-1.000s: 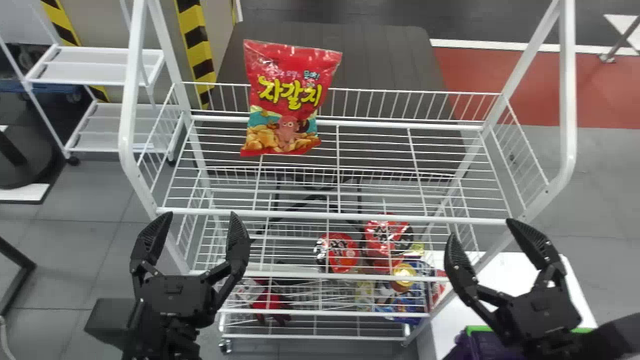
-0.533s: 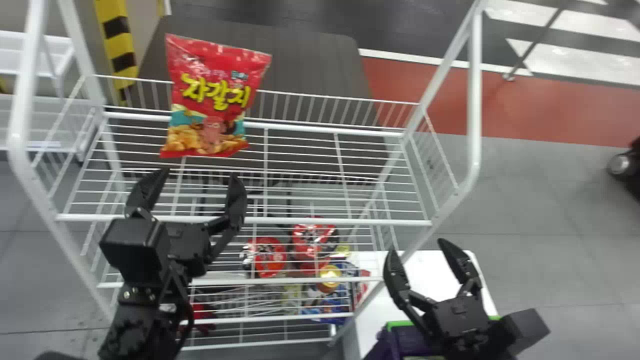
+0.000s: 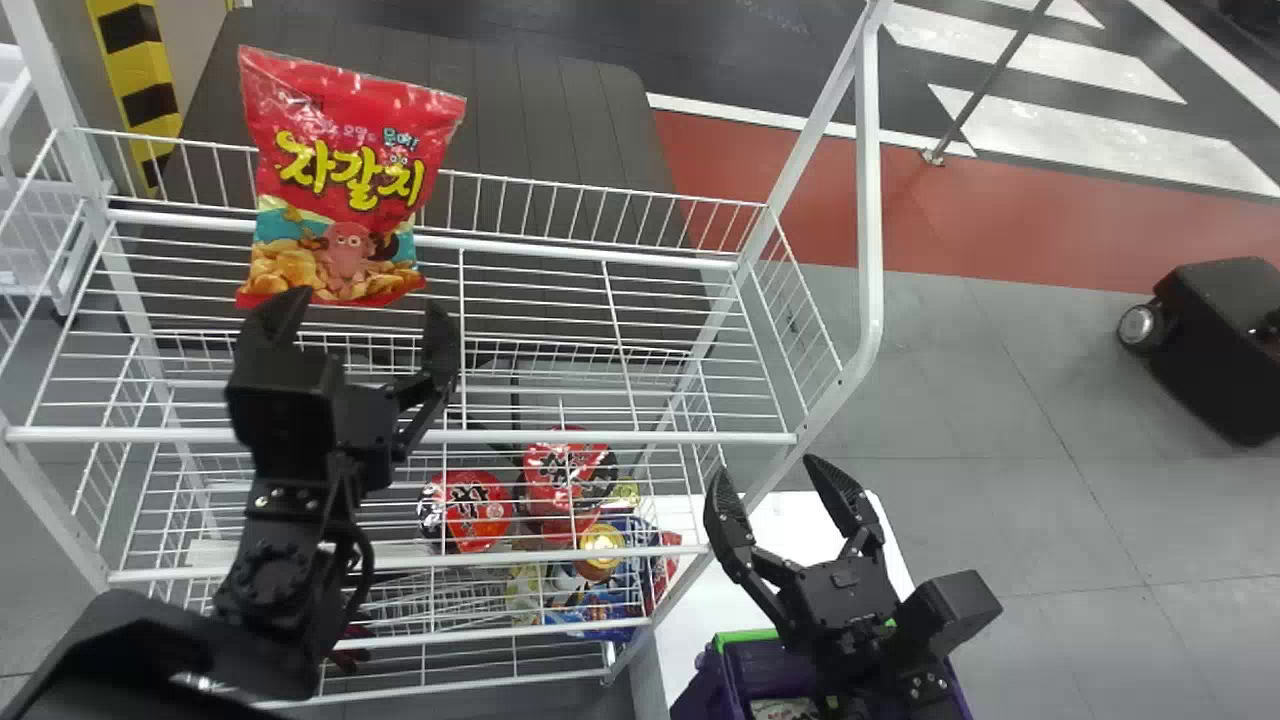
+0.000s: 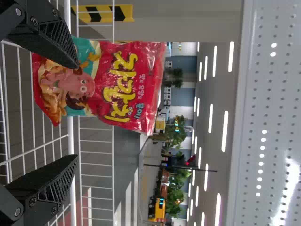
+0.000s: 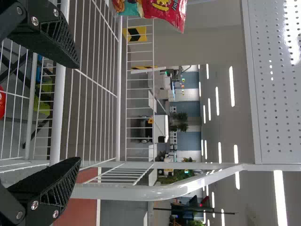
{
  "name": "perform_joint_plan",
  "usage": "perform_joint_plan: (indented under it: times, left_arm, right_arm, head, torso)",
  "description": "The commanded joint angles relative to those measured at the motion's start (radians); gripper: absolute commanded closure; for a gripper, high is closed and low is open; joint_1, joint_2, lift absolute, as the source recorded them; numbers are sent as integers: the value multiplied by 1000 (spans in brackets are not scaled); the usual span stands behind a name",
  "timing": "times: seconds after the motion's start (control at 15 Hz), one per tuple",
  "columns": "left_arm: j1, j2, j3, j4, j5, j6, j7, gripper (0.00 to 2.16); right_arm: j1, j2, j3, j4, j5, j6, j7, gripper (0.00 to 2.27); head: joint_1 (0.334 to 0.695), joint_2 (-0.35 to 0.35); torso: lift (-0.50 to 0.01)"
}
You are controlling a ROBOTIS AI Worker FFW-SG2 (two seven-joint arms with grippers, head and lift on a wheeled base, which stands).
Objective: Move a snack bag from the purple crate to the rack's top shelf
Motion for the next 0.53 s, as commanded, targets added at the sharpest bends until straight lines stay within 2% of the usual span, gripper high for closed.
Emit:
perform_joint_plan:
  times: [0.0,0.2,0.47]
  left_arm:
    - [-76,-6,-14,126,12,1,31,154]
    - [-180,-6,-46,278,18,-9,120,154]
    - [-223,-6,-35,333,61,-88,131,154]
  right_arm:
    - [-2,0,1,9,-6,-21,0,134]
    - [-2,0,-5,12,-32,-28,14,144]
    - [-3,-1,-16,17,-40,-31,25,144]
  head:
    - [695,-322]
    - [695,-308]
    - [695,-296]
  torso:
    - [1]
    - [1]
    - [1]
